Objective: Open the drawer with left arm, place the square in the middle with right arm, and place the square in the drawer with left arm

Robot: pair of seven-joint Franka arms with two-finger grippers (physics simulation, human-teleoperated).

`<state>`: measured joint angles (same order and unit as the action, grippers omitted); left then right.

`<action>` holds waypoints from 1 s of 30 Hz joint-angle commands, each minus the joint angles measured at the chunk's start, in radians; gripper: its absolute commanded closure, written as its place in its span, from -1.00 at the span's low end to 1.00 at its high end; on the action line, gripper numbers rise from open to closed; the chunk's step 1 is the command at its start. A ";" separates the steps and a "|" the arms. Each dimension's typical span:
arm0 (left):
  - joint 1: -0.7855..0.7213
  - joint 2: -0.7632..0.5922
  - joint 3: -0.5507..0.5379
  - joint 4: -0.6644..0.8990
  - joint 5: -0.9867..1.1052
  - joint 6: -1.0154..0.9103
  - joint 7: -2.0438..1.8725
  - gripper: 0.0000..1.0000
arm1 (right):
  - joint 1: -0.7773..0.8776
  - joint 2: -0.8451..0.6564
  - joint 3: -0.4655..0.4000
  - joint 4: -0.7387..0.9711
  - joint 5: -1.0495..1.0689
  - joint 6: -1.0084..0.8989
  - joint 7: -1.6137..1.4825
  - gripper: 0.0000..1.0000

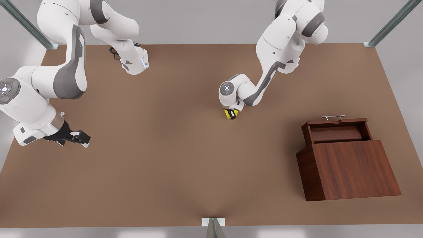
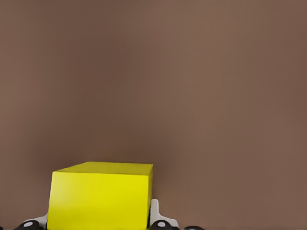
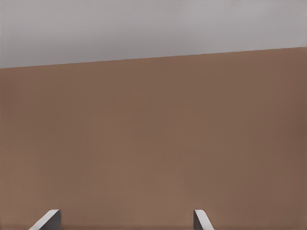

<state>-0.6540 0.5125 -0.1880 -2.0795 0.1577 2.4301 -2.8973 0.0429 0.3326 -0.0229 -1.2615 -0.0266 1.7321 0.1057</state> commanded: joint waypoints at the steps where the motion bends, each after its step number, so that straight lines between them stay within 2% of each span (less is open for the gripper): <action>1: 0.001 0.001 0.001 0.001 0.002 0.003 -0.513 -0.53 | 0.000 -0.001 0.000 0.001 0.001 0.001 -0.020 -1.00; 2: 0.001 0.001 0.001 0.002 0.002 0.003 -0.513 -0.53 | 0.000 -0.001 0.000 0.001 0.001 0.001 -0.020 -1.00; 4: 0.001 0.001 0.004 0.002 0.002 0.003 -0.513 -0.34 | 0.000 -0.001 0.000 0.001 0.002 0.001 -0.020 -1.00; 16: 0.014 -0.031 0.005 0.002 0.002 -0.016 -0.500 -0.38 | -0.002 -0.001 0.000 0.001 0.002 0.004 -0.020 -1.00; 19: 0.020 -0.127 0.096 0.022 0.002 -0.098 -0.410 -0.38 | -0.002 -0.001 0.000 0.001 0.002 0.006 -0.020 -1.00; 22: 0.059 -0.183 0.140 0.033 0.002 -0.121 -0.347 -0.38 | -0.002 0.000 0.000 0.001 0.002 0.007 -0.020 -1.00; 24: 0.103 -0.267 0.142 0.033 0.000 -0.157 -0.176 -0.39 | -0.002 -0.001 0.000 0.001 0.002 0.007 -0.020 -1.00; 28: 0.260 -0.359 0.142 0.107 -0.009 -0.374 0.171 -0.38 | -0.002 -0.001 0.000 0.001 0.002 0.007 -0.020 -1.00; 30: 0.274 -0.411 0.144 0.107 -0.010 -0.445 0.286 -0.39 | -0.002 0.000 0.000 0.001 0.002 0.007 -0.020 -1.00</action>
<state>-0.3794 0.1127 -0.0364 -1.9765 0.1327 2.1582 -2.8356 0.0414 0.3340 -0.0229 -1.2615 -0.0246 1.7387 0.0898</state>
